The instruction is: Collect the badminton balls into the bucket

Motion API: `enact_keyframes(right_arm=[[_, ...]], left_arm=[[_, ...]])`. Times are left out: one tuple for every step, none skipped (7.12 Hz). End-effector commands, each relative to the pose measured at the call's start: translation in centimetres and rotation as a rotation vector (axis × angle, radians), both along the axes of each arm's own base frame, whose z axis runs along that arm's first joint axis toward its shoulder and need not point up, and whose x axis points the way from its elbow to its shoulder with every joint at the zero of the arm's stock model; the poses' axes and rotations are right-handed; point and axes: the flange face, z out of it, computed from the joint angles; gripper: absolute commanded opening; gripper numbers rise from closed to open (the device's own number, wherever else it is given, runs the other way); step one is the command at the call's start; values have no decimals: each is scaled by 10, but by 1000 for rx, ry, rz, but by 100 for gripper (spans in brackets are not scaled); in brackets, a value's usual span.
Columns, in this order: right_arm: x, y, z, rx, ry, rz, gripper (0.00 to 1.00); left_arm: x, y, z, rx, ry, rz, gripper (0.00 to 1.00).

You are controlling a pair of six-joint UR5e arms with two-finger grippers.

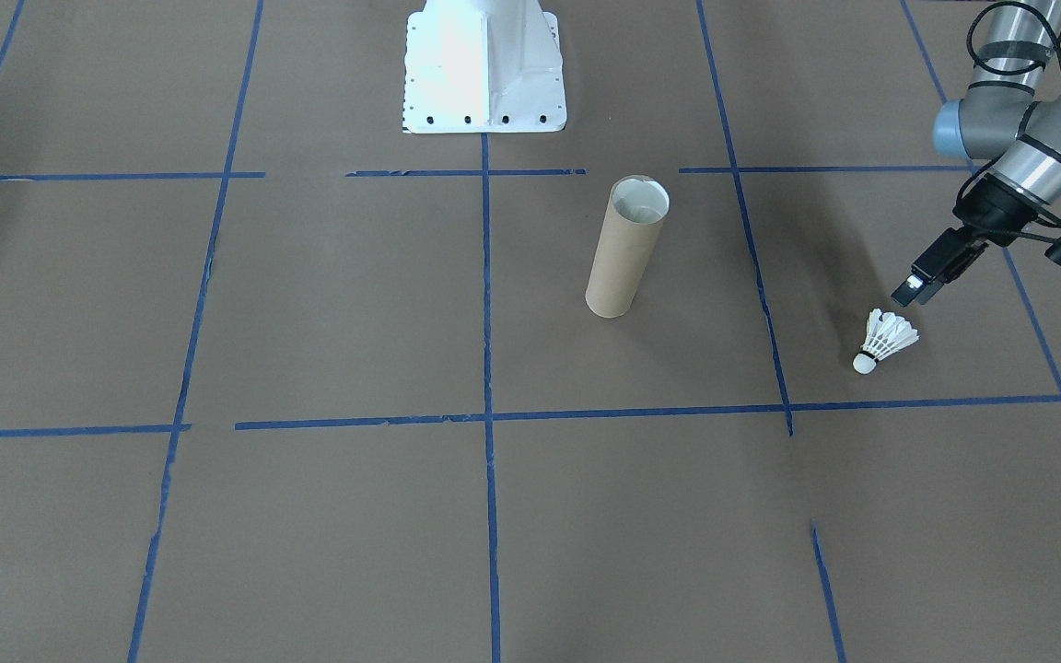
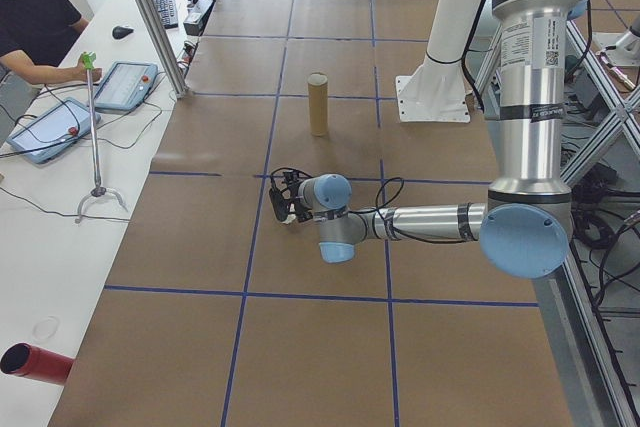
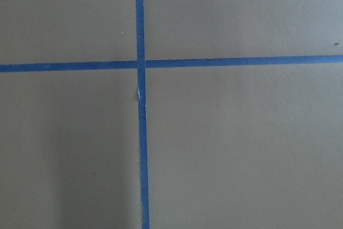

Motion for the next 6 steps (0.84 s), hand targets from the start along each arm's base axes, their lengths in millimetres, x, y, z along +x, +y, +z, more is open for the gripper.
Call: enact_keyframes(right_arm=[[0, 0, 0, 0, 0, 0, 100], [0, 0, 0, 0, 0, 0, 100], [0, 0, 0, 0, 0, 0, 100], [0, 0, 0, 0, 0, 0, 100], [0, 0, 1, -2, 0, 0, 100], [0, 0, 0, 0, 0, 0, 100]], left_arm=[[19, -20, 6, -9, -11, -19, 100], [28, -28, 9, -12, -16, -15, 100], [30, -27, 11, -13, -19, -4, 100], [31, -25, 13, -17, -22, 2, 100], [33, -25, 13, -15, -21, 6, 97], [34, -24, 14, -16, -22, 9, 66]])
